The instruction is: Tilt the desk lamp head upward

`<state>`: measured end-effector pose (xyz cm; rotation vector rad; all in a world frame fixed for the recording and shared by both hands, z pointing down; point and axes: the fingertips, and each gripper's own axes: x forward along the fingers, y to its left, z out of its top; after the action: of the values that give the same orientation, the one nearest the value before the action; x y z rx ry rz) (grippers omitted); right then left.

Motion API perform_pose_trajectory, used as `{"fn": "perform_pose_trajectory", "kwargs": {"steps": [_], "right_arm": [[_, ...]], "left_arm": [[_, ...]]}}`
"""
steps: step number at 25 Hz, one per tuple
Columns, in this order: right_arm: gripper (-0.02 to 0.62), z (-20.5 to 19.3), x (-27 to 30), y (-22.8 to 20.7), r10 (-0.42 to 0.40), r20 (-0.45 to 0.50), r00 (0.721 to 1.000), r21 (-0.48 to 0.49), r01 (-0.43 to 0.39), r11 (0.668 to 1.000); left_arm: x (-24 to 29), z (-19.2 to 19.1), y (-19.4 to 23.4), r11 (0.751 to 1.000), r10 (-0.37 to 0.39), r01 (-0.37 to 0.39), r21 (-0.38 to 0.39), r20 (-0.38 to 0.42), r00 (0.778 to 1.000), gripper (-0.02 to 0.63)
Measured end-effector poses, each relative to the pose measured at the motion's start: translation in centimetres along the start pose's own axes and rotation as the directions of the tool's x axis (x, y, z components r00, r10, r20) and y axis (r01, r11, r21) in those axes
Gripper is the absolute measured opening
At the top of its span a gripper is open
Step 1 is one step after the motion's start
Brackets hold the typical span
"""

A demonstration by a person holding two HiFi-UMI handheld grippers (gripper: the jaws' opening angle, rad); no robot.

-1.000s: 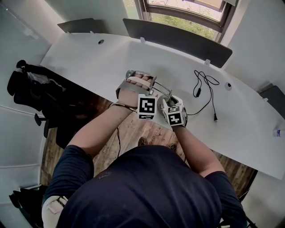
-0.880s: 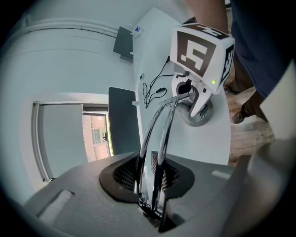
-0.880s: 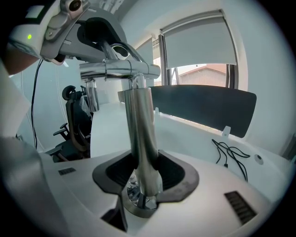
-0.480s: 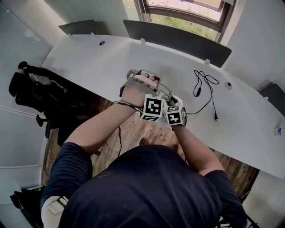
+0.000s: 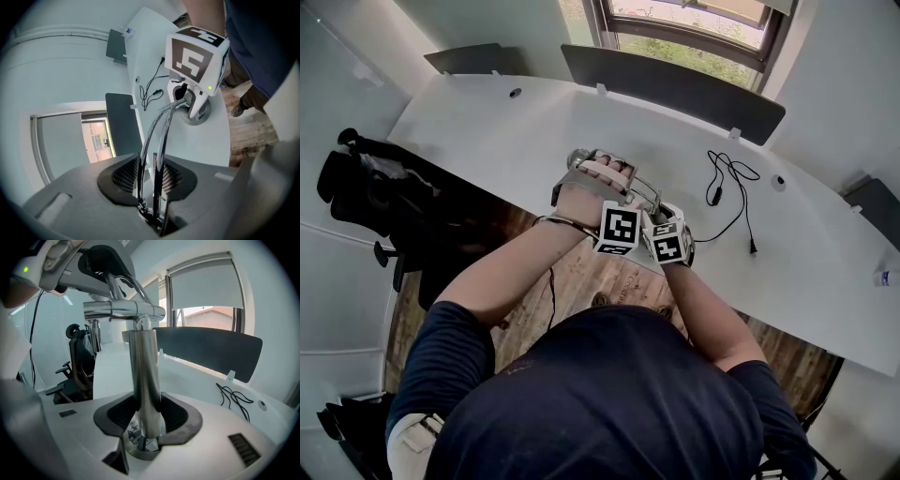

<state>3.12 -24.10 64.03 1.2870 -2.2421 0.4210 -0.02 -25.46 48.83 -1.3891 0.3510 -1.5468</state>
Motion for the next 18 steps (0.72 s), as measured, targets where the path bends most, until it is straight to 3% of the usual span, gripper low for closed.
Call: {"fn": "perform_pose_trajectory", "kwargs": {"steps": [5, 7, 9, 12, 18], "right_arm": [[0.166, 0.5, -0.8, 0.3, 0.009, 0.022, 1.000, -0.024, -0.008, 1.000], [0.172, 1.0, -1.8, 0.5, 0.013, 0.051, 0.999, -0.030, -0.012, 0.999], [0.175, 1.0, -2.3, 0.7, 0.015, 0.068, 0.998, -0.029, -0.013, 0.999], [0.168, 0.8, -2.3, 0.4, 0.002, 0.067, 0.998, -0.032, 0.001, 0.999], [0.138, 1.0, -2.3, 0.3, -0.036, 0.018, 0.999, -0.049, 0.037, 0.998]], "left_arm": [[-0.4, -0.9, -0.9, 1.000, -0.018, 0.018, 0.005, -0.007, 1.000, 0.104], [-0.6, -1.2, -1.3, 0.999, -0.035, 0.035, -0.011, 0.000, 0.999, 0.186], [-0.6, -1.3, -1.7, 0.998, -0.036, 0.037, -0.049, 0.020, 0.999, 0.196], [-0.3, -1.6, -2.0, 0.994, -0.024, 0.027, -0.110, 0.028, 0.999, 0.195], [-0.9, -1.4, -1.4, 0.996, 0.015, -0.011, -0.086, 0.051, 0.999, 0.124]]}}
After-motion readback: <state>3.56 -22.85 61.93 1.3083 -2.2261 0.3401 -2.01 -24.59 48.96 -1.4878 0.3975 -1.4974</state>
